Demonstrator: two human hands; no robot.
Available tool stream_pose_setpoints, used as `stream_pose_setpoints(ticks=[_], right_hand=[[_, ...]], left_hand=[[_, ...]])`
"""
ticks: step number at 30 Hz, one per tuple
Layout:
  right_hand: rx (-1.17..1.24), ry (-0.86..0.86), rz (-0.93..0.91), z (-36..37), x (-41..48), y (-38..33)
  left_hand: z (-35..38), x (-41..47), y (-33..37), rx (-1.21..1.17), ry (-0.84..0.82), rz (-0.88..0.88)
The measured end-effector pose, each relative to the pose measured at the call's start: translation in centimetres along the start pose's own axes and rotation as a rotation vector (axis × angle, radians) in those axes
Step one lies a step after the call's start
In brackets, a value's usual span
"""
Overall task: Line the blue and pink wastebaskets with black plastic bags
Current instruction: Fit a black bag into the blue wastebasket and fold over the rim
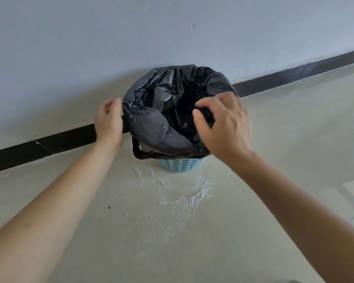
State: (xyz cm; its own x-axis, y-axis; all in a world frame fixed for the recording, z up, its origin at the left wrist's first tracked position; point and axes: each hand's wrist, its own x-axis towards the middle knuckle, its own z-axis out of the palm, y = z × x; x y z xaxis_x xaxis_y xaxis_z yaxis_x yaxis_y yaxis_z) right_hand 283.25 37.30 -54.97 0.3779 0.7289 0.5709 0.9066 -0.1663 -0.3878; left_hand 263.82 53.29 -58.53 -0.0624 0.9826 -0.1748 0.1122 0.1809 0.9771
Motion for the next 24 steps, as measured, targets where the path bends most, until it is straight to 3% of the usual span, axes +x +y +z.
stream_pose_setpoints(ticks=[3,6,8,12,14,15,17,19,21,24], right_hand=[[-0.202,-0.518,0.288,-0.4,2.6,3.3],[-0.241,-0.834,0.437,-0.8,3.8,5.6],[-0.216,-0.854,0.456,-1.0,4.1,6.4],[-0.046,-0.843,0.501,-1.3,4.6,7.2],[0.008,-0.869,0.521,-1.4,4.7,7.6],[-0.016,-0.885,0.523,-1.3,4.7,7.7],[-0.169,-0.801,0.441,-1.5,4.7,7.4],[-0.296,-0.576,0.213,-1.7,5.0,6.0],[-0.323,-0.495,-0.016,-1.1,5.7,4.4],[-0.531,-0.756,-0.079,1.4,6.4,3.1]], left_hand=[[1.3,-0.7,2.0,0.321,-0.37,0.206],[1.4,-1.6,2.4,0.573,-0.555,0.1],[1.1,-2.3,2.0,0.529,-0.61,-0.025],[0.4,-3.0,2.4,0.474,-0.663,-0.109],[0.1,-2.9,3.0,0.587,-0.705,-0.115],[0.0,-2.9,3.5,0.742,-0.67,-0.045],[0.2,-3.3,4.8,1.057,-0.455,0.305],[1.5,-4.1,6.9,1.059,-0.336,0.734],[3.8,-4.2,8.0,1.041,-0.496,0.898],[7.5,-3.9,6.8,1.593,-0.721,0.839]])
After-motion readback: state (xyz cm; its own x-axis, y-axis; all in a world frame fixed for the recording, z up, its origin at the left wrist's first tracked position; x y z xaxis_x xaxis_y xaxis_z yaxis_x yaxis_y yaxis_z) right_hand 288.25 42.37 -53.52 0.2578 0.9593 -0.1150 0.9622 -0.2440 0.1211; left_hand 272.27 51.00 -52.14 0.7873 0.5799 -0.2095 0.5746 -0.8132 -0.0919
